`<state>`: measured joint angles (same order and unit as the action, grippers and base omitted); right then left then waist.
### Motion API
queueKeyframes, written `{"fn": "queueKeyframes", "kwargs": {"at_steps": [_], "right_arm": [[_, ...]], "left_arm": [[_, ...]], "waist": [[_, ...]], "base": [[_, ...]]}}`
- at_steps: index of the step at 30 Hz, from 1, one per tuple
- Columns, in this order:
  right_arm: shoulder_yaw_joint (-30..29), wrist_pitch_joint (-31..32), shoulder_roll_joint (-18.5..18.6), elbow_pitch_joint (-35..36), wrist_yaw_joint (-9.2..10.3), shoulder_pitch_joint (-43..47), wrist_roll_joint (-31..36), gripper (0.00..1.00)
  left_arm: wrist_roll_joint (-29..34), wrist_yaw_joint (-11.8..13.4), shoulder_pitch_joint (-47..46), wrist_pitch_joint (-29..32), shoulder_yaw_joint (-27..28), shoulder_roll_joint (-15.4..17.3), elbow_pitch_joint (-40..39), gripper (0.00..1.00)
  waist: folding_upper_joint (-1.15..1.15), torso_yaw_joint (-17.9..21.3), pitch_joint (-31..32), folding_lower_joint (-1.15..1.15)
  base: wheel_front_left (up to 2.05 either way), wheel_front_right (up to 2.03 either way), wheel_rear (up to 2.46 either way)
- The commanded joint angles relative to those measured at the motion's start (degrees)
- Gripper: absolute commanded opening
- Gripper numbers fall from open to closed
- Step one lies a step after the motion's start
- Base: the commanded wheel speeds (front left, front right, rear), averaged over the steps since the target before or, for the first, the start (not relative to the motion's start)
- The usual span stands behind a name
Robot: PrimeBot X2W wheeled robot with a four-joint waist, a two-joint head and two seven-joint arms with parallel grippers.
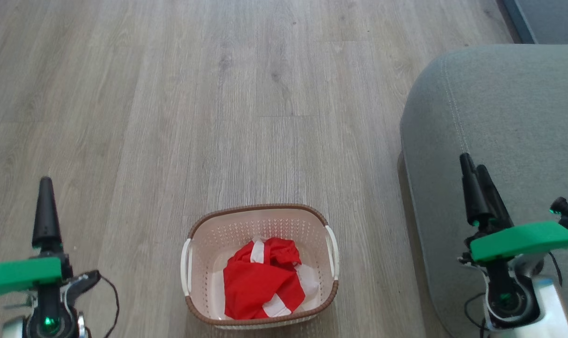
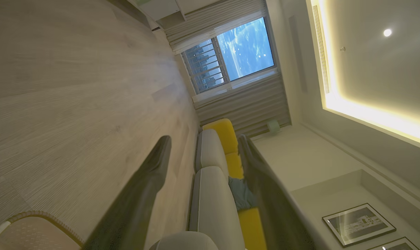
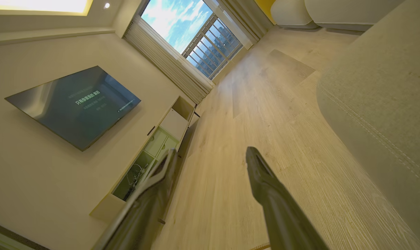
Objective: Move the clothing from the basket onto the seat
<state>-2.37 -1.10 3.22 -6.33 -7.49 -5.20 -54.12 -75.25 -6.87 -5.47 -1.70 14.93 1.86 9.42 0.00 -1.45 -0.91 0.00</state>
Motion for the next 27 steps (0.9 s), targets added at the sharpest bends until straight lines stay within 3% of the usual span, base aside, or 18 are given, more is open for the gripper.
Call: {"fn": "queueKeyframes", "kwargs": {"at_steps": [1,9,18,27], "right_arm": [[1.13,-1.03,0.85,2.99,0.00,-3.16,2.76,1.00],[2.85,-2.39,1.23,4.53,0.00,-3.79,10.95,1.00],[3.90,-3.93,0.95,4.50,0.00,-3.45,18.42,1.00],[3.76,-5.45,0.31,1.71,0.00,-2.63,24.57,1.00]], "left_arm": [[1.69,-0.23,-3.77,-0.63,1.49,0.62,-3.08,1.00],[10.36,0.63,-3.58,-1.98,-0.20,0.66,-8.22,1.00],[25.70,6.86,-1.77,-3.49,-10.50,0.71,-14.27,1.00],[39.31,11.41,-0.65,-4.99,-19.32,0.76,-13.06,1.00]], "waist": [[0.00,-0.09,-0.04,0.00],[0.00,-0.48,-0.33,0.00],[0.00,-0.70,-0.67,0.00],[0.00,-0.43,-0.58,0.00]], "base": [[0.00,0.00,0.00],[0.00,0.00,0.00],[0.00,0.00,0.00],[0.00,0.00,0.00]]}}
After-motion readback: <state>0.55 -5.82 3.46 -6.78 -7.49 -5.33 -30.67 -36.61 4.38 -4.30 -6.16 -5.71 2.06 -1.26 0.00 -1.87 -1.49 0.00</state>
